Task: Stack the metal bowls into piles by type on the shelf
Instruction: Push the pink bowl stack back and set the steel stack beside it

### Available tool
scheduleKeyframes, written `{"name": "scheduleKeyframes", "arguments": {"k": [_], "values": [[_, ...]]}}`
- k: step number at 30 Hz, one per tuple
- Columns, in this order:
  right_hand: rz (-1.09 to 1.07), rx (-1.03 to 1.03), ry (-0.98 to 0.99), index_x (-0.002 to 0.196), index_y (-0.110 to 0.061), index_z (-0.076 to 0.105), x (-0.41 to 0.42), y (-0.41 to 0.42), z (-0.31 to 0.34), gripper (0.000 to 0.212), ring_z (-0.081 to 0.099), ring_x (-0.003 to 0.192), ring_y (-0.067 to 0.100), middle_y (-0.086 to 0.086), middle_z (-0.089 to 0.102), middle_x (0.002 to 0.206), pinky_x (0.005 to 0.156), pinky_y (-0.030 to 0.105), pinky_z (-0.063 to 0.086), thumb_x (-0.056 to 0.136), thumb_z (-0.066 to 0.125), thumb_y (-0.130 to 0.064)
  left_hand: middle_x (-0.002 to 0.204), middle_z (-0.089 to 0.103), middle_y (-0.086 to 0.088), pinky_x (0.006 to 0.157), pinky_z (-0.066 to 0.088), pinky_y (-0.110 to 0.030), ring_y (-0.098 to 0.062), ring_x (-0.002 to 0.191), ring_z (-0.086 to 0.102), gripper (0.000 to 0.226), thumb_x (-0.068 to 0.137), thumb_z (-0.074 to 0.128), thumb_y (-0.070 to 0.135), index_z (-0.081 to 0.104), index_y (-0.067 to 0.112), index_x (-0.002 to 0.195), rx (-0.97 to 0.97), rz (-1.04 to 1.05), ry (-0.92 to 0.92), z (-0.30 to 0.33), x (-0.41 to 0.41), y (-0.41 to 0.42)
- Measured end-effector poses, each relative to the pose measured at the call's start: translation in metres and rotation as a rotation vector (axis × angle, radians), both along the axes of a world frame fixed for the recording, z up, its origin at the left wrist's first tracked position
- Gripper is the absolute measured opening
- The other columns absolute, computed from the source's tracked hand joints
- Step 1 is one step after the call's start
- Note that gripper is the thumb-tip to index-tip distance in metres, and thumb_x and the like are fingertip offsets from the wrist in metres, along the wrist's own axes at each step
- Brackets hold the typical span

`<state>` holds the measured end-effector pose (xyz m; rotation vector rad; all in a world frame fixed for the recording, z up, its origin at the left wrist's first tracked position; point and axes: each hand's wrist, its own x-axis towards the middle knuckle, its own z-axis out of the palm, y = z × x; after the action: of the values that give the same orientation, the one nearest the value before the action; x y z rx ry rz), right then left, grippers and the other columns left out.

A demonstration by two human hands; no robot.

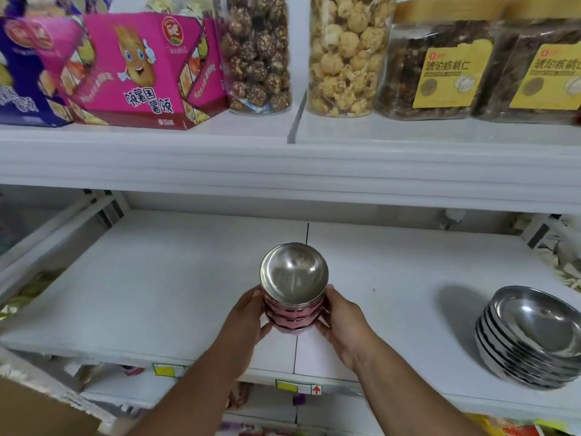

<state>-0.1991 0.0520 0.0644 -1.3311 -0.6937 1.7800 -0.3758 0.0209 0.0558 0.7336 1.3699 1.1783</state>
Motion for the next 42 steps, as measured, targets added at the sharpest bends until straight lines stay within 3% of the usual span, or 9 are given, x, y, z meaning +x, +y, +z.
{"name": "scheduleKeyframes", "arguments": {"k": [3, 10, 17, 23, 27, 33, 35, 38, 42], "values": [[-0.030, 0.012, 0.012, 0.112, -0.010, 0.073, -0.026, 0.004, -0.001, 0.037, 0.066, 0.112, 0.015, 0.002, 0.075, 0.116, 0.110, 0.040, 0.048, 0.106, 0.045, -0.034, 0.125, 0.069, 0.005, 0.107, 0.046, -0.044, -0.010, 0.123, 0.059, 0.028, 0.104, 0.044, 0.027, 0.068, 0.030, 0.117, 0.001, -0.030, -0.007, -0.006, -0.025, 0.014], [-0.098, 0.004, -0.027, 0.098, -0.009, 0.074, -0.062, 0.011, -0.005, 0.037, 0.070, 0.094, 0.015, 0.004, 0.077, 0.095, 0.101, 0.039, 0.054, 0.106, 0.044, -0.029, 0.122, 0.069, 0.011, 0.102, 0.047, -0.037, -0.005, 0.118, 0.058, 0.028, 0.103, 0.044, 0.030, 0.068, 0.031, 0.118, -0.037, -0.079, -0.044, -0.021, -0.057, 0.032], [-0.119, -0.008, -0.027, 0.096, -0.008, 0.075, -0.074, 0.022, -0.013, 0.037, 0.070, 0.089, 0.017, -0.002, 0.079, 0.076, 0.103, 0.042, 0.054, 0.105, 0.046, -0.029, 0.121, 0.071, 0.009, 0.100, 0.048, -0.037, -0.008, 0.119, 0.060, 0.030, 0.103, 0.044, 0.028, 0.070, 0.028, 0.118, -0.063, -0.094, -0.054, -0.030, -0.069, 0.047], [-0.103, 0.013, -0.031, 0.092, -0.009, 0.075, -0.073, 0.031, -0.019, 0.037, 0.069, 0.079, 0.013, -0.006, 0.077, 0.067, 0.097, 0.036, 0.055, 0.106, 0.045, -0.026, 0.107, 0.076, 0.013, 0.094, 0.049, -0.034, -0.007, 0.114, 0.063, 0.033, 0.104, 0.040, 0.027, 0.072, 0.030, 0.111, -0.062, -0.115, -0.024, -0.034, -0.068, 0.058], [-0.099, 0.016, -0.034, 0.097, -0.010, 0.076, -0.072, 0.032, -0.022, 0.036, 0.070, 0.087, 0.013, -0.004, 0.079, 0.080, 0.095, 0.035, 0.055, 0.105, 0.046, -0.027, 0.116, 0.073, 0.012, 0.097, 0.049, -0.034, -0.007, 0.118, 0.061, 0.033, 0.104, 0.040, 0.029, 0.070, 0.031, 0.117, -0.054, -0.135, -0.020, -0.041, -0.071, 0.061], [-0.074, 0.037, -0.139, 0.111, -0.001, 0.071, -0.075, 0.025, -0.029, 0.039, 0.067, 0.110, 0.019, 0.001, 0.075, 0.103, 0.109, 0.041, 0.047, 0.104, 0.044, -0.028, 0.127, 0.066, 0.012, 0.114, 0.038, -0.043, -0.006, 0.125, 0.055, 0.028, 0.104, 0.043, 0.033, 0.064, 0.033, 0.123, -0.023, -0.134, -0.015, -0.054, -0.075, 0.057], [-0.051, 0.056, -0.189, 0.107, -0.002, 0.069, -0.077, 0.018, -0.034, 0.039, 0.058, 0.125, 0.020, 0.007, 0.075, 0.110, 0.109, 0.042, 0.044, 0.103, 0.042, -0.030, 0.128, 0.064, 0.013, 0.114, 0.038, -0.042, -0.006, 0.125, 0.054, 0.026, 0.104, 0.043, 0.032, 0.063, 0.035, 0.121, -0.018, -0.133, -0.027, -0.058, -0.073, 0.051], [-0.049, 0.059, -0.193, 0.115, -0.001, 0.066, -0.079, 0.013, -0.040, 0.042, 0.049, 0.131, 0.028, 0.018, 0.063, 0.130, 0.111, 0.048, 0.041, 0.102, 0.040, -0.031, 0.130, 0.065, 0.012, 0.113, 0.040, -0.041, -0.007, 0.127, 0.056, 0.030, 0.105, 0.043, 0.032, 0.061, 0.033, 0.129, 0.003, -0.150, -0.048, -0.064, -0.071, 0.046], [-0.046, 0.062, -0.184, 0.107, -0.011, 0.073, -0.078, 0.018, -0.039, 0.039, 0.064, 0.117, 0.024, 0.009, 0.076, 0.107, 0.105, 0.040, 0.049, 0.103, 0.040, -0.030, 0.132, 0.066, 0.009, 0.113, 0.040, -0.039, -0.008, 0.126, 0.058, 0.034, 0.105, 0.042, 0.030, 0.058, 0.029, 0.136, 0.025, -0.147, -0.055, -0.066, -0.069, 0.051]]}}
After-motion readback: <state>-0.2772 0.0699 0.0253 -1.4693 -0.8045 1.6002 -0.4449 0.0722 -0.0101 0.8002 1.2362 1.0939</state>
